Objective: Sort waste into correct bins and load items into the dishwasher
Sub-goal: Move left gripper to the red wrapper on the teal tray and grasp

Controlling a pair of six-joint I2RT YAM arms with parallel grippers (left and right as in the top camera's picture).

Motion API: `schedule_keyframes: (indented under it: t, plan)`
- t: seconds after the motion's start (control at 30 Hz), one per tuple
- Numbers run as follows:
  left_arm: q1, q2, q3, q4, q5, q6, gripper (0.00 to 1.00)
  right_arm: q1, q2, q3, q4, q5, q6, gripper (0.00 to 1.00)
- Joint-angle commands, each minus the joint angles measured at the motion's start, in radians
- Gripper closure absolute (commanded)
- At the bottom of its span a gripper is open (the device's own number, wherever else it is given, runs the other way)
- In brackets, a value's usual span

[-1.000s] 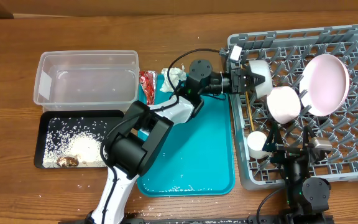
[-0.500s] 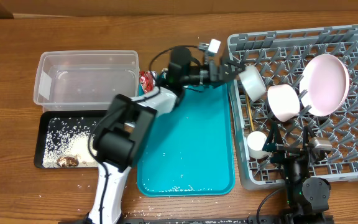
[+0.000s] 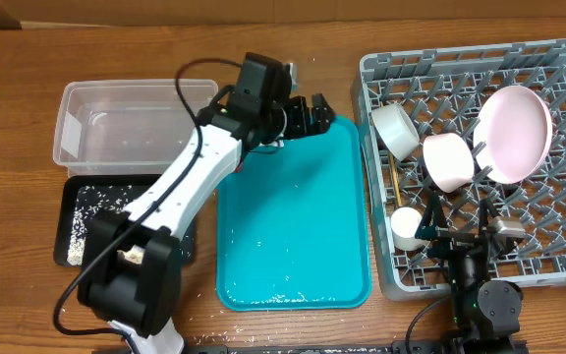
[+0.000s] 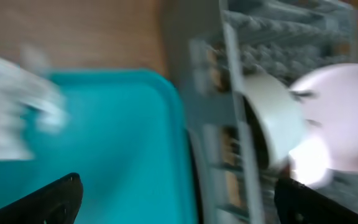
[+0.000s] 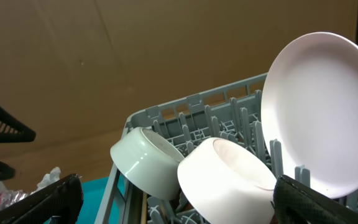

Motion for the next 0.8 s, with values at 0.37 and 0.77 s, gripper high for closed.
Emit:
schedule_keyframes:
  t: [0.37,0.77]
  plan:
    - [-0.013,0.159,0.010,-0.001,-0.472,0.229,0.00,-0.005,-0.008,-0.010,0.007,0.005,0.000,0.00]
    - [-0.014,0.248,0.013,0.074,-0.376,0.229,0.62,-0.005,-0.008,-0.010,0.007,0.005,0.000,0.00]
